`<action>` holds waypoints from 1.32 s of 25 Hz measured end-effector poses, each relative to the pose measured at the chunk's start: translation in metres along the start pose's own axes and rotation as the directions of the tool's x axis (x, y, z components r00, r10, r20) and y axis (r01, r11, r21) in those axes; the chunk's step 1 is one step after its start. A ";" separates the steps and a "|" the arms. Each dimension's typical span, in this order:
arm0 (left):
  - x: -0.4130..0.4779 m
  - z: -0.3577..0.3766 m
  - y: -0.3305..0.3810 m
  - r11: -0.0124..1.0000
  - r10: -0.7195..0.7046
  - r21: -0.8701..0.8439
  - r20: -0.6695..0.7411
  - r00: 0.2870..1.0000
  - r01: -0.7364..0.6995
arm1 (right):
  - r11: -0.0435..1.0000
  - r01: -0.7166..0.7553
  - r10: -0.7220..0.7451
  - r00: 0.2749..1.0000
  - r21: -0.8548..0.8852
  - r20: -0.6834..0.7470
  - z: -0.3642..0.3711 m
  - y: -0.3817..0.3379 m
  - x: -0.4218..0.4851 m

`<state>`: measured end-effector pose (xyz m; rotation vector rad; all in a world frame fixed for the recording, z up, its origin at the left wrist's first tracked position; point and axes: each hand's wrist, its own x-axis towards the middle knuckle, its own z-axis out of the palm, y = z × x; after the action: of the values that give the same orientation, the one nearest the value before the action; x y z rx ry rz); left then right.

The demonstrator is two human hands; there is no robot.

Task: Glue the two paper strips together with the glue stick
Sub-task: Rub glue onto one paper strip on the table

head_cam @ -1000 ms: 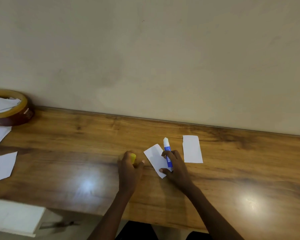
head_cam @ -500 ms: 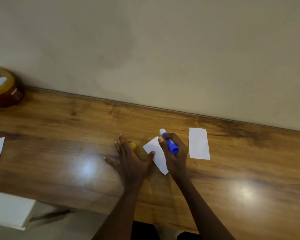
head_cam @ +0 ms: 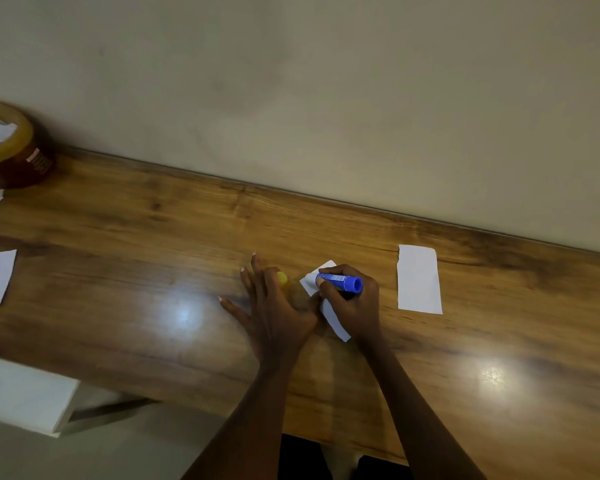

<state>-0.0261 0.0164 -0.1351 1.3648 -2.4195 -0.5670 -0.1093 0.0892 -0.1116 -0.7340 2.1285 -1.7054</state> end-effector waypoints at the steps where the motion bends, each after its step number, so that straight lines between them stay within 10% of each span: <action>1: 0.000 0.000 0.000 1.000 -0.001 -0.005 0.000 1.000 0.001 | 1.000 0.008 -0.008 1.000 -0.007 0.019 0.000 -0.001 -0.001; 19: 0.000 0.001 0.002 1.000 -0.009 -0.010 -0.018 1.000 0.008 | 0.985 0.003 -0.064 0.937 -0.173 -0.343 0.007 0.002 0.003; 23: 0.000 0.000 0.002 1.000 0.000 -0.009 -0.031 1.000 0.000 | 0.997 0.016 -0.059 0.828 -0.081 -0.558 0.003 -0.013 0.000; 33: -0.002 -0.003 0.003 1.000 0.011 -0.017 -0.018 1.000 -0.011 | 0.914 -0.166 0.148 0.986 -0.371 -0.077 0.002 -0.008 -0.022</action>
<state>-0.0262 0.0185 -0.1317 1.3428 -2.4014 -0.5688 -0.0885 0.0985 -0.1061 -0.6008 2.5086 -1.2566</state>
